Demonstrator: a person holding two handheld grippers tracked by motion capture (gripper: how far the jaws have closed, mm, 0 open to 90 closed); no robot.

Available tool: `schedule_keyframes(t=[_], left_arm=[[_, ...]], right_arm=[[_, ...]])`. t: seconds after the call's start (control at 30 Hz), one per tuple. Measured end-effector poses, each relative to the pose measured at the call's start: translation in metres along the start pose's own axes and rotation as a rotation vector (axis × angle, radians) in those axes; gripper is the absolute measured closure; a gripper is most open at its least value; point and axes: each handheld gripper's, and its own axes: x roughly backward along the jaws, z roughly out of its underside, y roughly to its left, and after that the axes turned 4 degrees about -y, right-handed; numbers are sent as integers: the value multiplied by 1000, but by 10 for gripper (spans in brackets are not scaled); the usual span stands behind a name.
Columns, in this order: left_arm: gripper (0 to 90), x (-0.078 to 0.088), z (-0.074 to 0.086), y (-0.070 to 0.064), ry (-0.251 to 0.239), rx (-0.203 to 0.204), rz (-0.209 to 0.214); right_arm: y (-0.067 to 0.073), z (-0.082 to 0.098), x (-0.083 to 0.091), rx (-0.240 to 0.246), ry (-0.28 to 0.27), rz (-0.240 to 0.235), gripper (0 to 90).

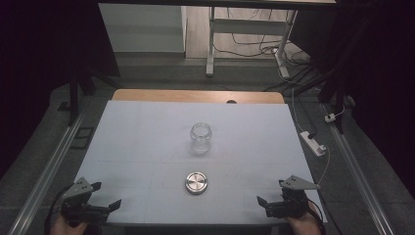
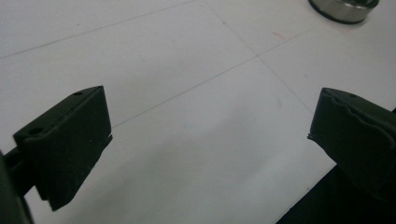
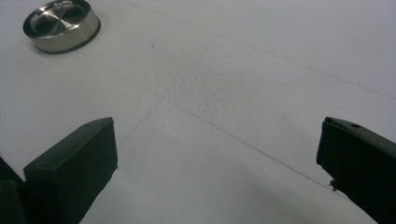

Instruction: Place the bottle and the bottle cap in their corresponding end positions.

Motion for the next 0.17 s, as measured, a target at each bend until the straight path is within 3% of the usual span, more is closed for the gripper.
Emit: schedule_keyframes(t=[0.17], left_arm=[[0, 1, 1, 1, 3, 11, -6]], right_arm=[[1, 1, 1, 3, 17, 10, 0]])
